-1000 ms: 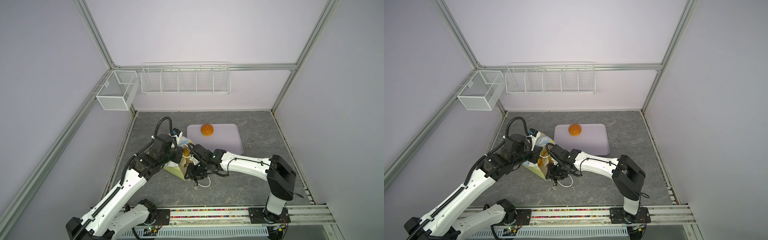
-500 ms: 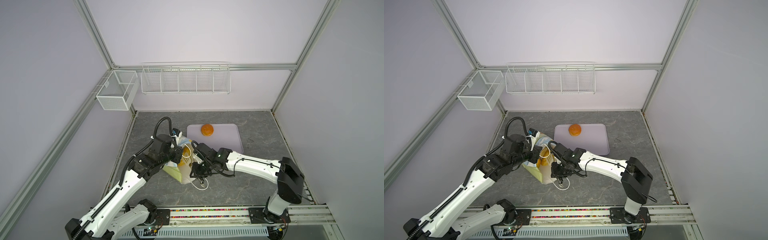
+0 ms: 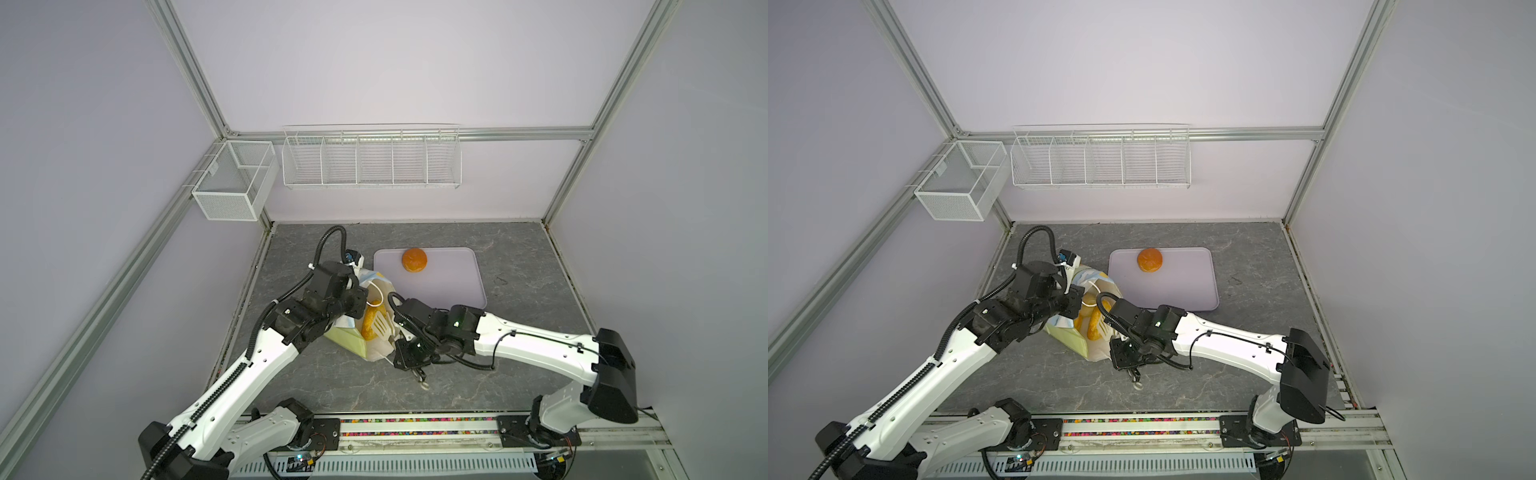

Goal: Take the fake bread out of the paper bag
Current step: 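Lift the clamped sesame roll out of the bag with the right gripper's tongs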

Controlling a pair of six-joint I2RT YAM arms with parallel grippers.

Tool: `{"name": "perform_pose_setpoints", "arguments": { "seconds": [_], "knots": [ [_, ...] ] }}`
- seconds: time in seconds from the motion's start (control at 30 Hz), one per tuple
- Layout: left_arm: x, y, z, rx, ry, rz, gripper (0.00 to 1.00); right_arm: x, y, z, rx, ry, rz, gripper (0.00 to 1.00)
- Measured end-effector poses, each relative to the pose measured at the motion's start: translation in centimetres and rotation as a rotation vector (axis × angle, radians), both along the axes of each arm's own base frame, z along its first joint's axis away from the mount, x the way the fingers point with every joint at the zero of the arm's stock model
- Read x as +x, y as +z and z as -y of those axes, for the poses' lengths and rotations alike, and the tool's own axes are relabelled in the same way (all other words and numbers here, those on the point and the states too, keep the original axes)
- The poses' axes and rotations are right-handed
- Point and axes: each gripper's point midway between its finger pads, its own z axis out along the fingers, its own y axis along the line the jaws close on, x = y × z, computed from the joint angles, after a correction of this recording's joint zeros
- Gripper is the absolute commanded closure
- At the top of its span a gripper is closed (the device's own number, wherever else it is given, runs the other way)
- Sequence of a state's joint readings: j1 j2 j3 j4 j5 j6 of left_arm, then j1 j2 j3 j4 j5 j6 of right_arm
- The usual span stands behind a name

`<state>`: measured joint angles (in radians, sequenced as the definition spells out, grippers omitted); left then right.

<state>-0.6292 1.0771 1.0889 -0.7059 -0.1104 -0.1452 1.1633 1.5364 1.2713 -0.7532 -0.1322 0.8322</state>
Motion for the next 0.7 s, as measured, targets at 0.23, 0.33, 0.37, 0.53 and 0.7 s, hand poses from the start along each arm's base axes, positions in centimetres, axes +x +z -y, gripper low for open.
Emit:
{"name": "perform_pose_setpoints", "arguments": {
  "seconds": [0.23, 0.33, 0.37, 0.53, 0.7],
  "knots": [
    [0.8, 0.6, -0.1, 0.005, 0.045, -0.009, 1.00, 0.7, 4.5, 3.0, 0.075, -0.029, 0.152, 0.94],
    [0.9, 0.6, -0.3, 0.000, 0.062, -0.012, 1.00, 1.2, 6.4, 4.1, 0.104, -0.041, 0.219, 0.94],
    [0.9, 0.6, -0.4, -0.002, 0.069, -0.013, 1.00, 1.4, 6.9, 4.5, 0.111, -0.048, 0.240, 0.94],
    [1.0, 0.6, -0.7, -0.004, 0.096, -0.014, 1.00, 2.6, 8.5, 6.3, 0.127, -0.096, 0.316, 0.94],
    [1.0, 0.5, -0.8, -0.004, 0.107, -0.016, 1.00, 4.0, 9.8, 9.0, 0.112, -0.160, 0.375, 0.94]
  ]
}}
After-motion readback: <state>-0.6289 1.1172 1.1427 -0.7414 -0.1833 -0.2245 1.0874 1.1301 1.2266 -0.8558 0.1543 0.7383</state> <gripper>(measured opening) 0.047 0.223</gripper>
